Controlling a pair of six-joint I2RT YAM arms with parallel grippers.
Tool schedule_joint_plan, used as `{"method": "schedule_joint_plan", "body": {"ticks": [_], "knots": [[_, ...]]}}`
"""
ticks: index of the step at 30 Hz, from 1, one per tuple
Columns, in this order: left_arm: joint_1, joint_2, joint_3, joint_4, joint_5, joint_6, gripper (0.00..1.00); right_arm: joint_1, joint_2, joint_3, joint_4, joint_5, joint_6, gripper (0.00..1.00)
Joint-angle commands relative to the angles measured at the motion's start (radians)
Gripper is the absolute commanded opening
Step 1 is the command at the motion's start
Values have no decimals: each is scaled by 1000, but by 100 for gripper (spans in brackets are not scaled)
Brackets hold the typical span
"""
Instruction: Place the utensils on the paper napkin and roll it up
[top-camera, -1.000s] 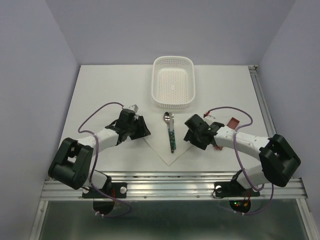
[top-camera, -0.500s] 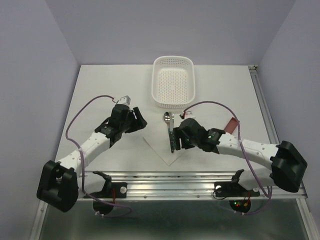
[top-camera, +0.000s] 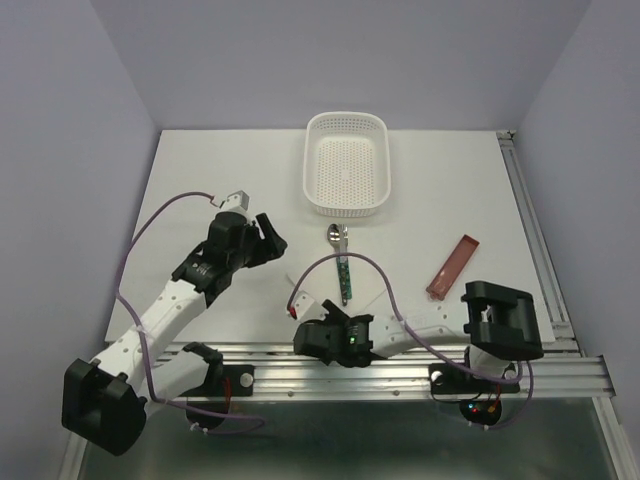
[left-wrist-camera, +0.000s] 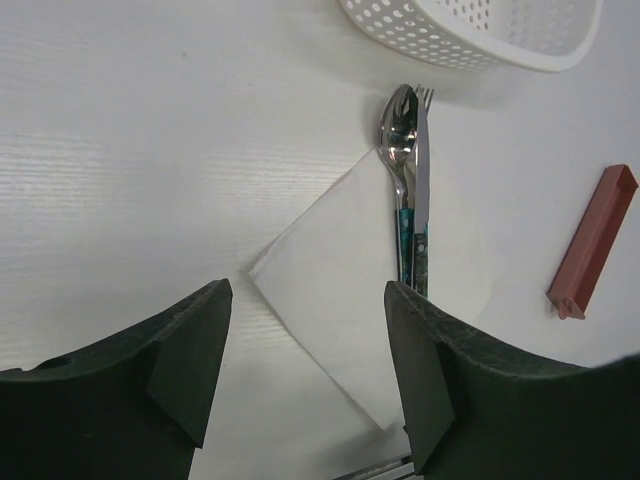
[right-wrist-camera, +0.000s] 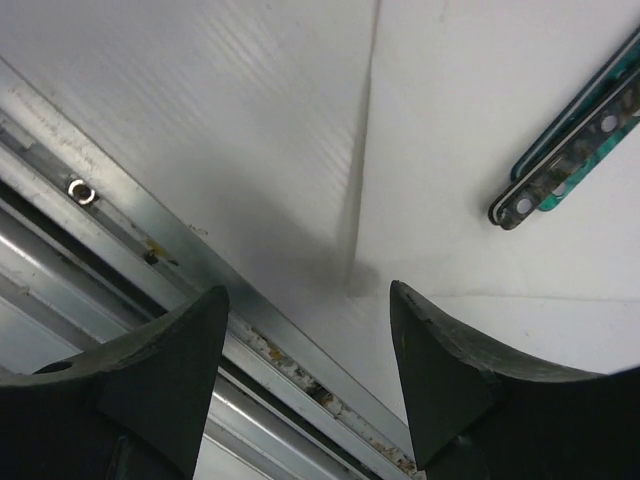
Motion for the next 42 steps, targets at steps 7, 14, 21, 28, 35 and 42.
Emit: {"method": "schedule_joint_plan", "body": {"ticks": [7,14,21,28,35,42], "knots": [[9,-25,-1,-17,-20,-2,74,86,176,141,-129,389,104,63],[11,-11,7,-13,-19,0,74,90,225,164,-258,481,200,60],[12,-5,18,-9,-19,12,75,89,238,150,-358,554,367,60],[12,10,1,10,-2,0,75,69,257,158,-410,587,411,59],[12,10,-13,22,4,-5,75,49,219,149,-373,609,390,58],[11,39,-33,57,46,-13,73,35,139,135,-281,609,286,48]]}}
